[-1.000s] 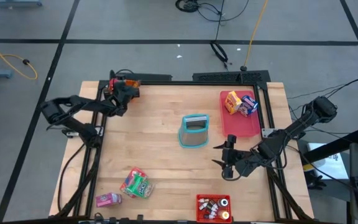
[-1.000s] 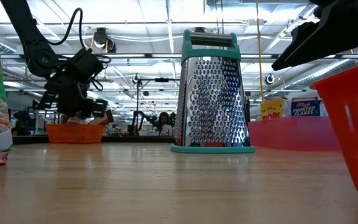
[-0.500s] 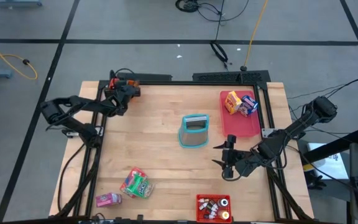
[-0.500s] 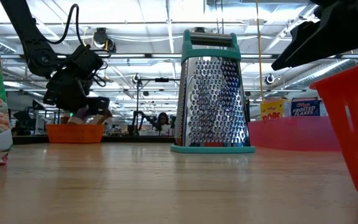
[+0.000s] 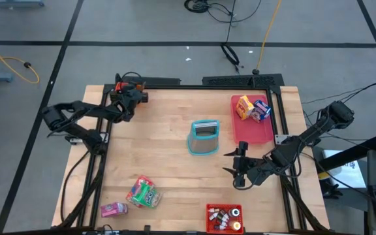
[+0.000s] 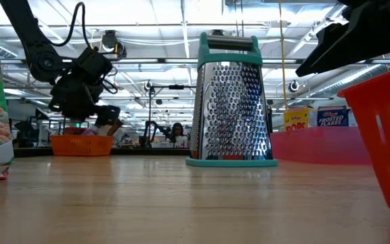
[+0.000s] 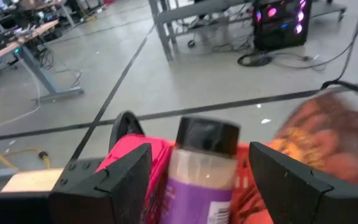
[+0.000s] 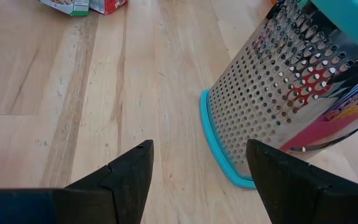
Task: Pick & Place Kitchen Items
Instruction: Put the green cereal box into the pink bin
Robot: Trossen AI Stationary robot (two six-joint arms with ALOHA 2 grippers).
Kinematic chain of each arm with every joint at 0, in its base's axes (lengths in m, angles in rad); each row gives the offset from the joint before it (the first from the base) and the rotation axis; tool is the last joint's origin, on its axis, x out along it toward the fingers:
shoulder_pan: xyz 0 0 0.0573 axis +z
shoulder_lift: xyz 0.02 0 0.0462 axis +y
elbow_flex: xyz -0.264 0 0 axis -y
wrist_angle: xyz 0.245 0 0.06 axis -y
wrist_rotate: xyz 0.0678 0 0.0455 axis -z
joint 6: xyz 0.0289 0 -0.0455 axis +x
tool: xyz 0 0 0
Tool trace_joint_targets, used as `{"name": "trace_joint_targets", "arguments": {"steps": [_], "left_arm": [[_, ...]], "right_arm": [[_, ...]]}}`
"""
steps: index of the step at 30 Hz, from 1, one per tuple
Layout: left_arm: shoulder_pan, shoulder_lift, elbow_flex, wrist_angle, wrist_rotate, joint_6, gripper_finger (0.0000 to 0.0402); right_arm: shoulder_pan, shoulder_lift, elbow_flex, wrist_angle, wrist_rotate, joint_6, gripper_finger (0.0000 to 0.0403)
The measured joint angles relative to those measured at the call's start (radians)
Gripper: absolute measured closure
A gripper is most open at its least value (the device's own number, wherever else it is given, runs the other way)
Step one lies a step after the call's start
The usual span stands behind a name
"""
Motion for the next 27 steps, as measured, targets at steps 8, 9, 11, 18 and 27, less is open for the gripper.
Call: {"name": "trace_joint_targets", "arguments": {"steps": [8,9,11,18,27], "left_arm": [[-0.067,-0.179,0.001,-0.068,-0.008,0.036,0.0131],[-0.082,-0.211,0.001,-0.100,-0.008,0.039,0.0131],[-0.113,-0.277,0.001,-0.174,0.000,0.034,0.0131],[-0.259,-0.496,0.001,-0.404,0.137,-0.074,0.0131],[-0.436,-0.638,0.001,-0.540,0.497,-0.210,0.0131]], "right_arm": [[0.000,0.000,0.000,0.000,0.000,0.000,0.0154],[0.000,0.000,0.000,0.000,0.000,0.000,0.0154],[0.000,0.000,0.000,0.000,0.000,0.000,0.0154],[0.000,0.000,0.000,0.000,0.000,0.001,0.0154],[0.000,0.000,0.000,0.000,-0.001,0.017,0.0154]]}}
